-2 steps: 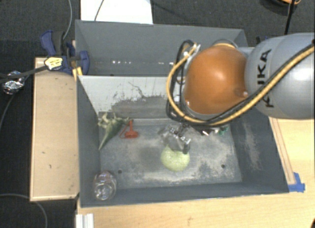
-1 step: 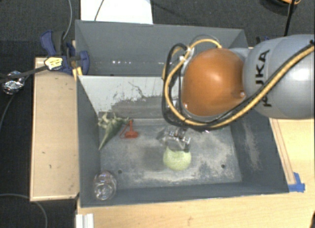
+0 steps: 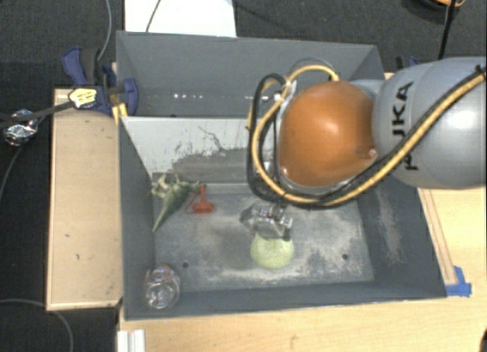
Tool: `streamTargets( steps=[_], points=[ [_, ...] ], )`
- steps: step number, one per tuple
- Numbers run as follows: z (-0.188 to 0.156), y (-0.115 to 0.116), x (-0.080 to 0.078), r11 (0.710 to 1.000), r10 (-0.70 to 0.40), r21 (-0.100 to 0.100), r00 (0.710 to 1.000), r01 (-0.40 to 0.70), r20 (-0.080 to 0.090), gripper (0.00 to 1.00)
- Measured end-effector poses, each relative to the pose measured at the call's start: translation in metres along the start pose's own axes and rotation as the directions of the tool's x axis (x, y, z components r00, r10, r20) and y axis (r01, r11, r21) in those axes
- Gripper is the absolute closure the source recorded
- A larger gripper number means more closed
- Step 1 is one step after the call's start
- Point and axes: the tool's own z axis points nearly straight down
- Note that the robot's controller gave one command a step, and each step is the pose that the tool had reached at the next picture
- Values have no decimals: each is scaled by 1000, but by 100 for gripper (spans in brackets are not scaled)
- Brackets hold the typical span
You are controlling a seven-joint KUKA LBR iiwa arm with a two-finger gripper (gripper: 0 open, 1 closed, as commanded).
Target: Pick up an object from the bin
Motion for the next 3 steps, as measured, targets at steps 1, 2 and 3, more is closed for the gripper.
streamTargets(
  steps=[1,2,3],
  points=[
    [6,4,-9,961,-278,4,961,278,1,100],
    [8,-1,-21,914,-406,2,914,406,2,100],
    [8,-3,-26,867,-497,5,867,497,3,100]
  ],
)
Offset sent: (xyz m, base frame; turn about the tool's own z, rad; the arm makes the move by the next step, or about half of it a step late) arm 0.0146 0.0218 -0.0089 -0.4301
